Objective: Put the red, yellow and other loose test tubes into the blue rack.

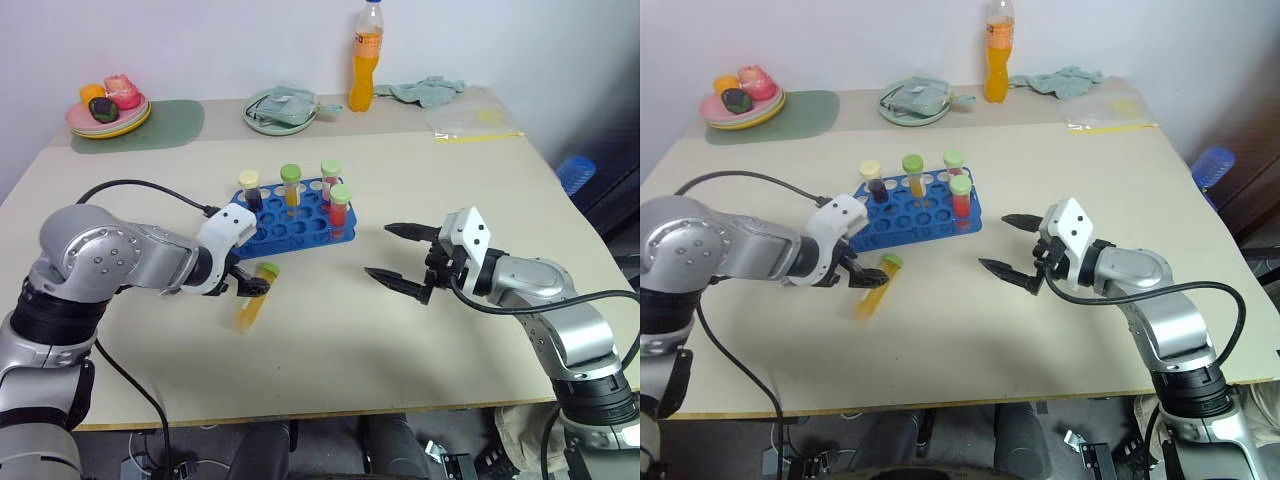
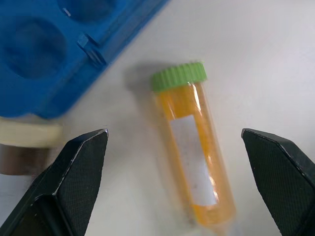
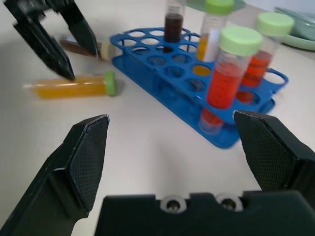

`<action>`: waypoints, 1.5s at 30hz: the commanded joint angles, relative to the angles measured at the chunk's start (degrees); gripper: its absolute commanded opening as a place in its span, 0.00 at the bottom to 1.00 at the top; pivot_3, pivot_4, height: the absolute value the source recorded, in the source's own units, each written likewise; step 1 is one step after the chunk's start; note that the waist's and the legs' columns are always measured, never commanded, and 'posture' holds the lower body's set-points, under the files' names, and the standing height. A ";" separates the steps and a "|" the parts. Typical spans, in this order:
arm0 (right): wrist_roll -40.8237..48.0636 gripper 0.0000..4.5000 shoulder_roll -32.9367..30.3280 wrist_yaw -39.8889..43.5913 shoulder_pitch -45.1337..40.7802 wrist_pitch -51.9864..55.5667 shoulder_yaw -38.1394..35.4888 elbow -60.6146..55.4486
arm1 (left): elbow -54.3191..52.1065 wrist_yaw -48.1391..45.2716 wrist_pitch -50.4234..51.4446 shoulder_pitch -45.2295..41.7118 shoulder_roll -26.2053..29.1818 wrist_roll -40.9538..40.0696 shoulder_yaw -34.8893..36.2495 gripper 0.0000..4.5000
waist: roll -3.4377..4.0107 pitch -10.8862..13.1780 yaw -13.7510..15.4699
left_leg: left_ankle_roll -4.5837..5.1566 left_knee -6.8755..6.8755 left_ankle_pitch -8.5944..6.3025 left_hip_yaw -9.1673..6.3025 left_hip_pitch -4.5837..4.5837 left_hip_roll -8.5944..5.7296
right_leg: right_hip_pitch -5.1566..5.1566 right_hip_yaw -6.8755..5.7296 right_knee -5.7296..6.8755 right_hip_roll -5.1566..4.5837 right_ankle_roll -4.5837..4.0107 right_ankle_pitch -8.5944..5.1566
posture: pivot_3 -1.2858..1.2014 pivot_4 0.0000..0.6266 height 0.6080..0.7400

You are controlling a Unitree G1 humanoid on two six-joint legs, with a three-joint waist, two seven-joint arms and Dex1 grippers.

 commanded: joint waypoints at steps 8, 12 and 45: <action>-0.15 0.99 1.68 -0.66 -0.32 -1.16 1.94 -2.42 | 6.83 40.95 -15.06 -3.68 0.66 -35.26 -12.42 1.00 | -0.05 0.01 0.08 | -0.06 0.03 0.03 -0.02 -0.02 0.01 | -0.06 0.08 0.04 -0.04 0.00 0.00 | 0.52 0.24 1.00; -0.53 1.00 2.15 -0.86 -0.11 -1.27 2.50 -2.64 | 6.18 44.42 -17.86 -3.50 0.11 -35.46 -13.75 0.69 | -0.05 0.01 0.05 | -0.24 0.02 0.13 0.02 -0.02 -0.04 | -0.06 0.09 0.03 -0.02 -0.01 0.00 | 0.52 0.24 1.00; 5.26 1.00 9.79 -7.77 1.58 5.32 1.77 -6.21 | -11.19 -14.13 -80.39 25.42 -18.28 56.58 -2.88 0.15 | -0.02 -0.05 1.59 | 0.04 -0.01 -0.03 0.41 -0.04 -0.04 | 0.11 0.03 -0.31 -0.03 -0.02 0.04 | 0.52 0.24 1.00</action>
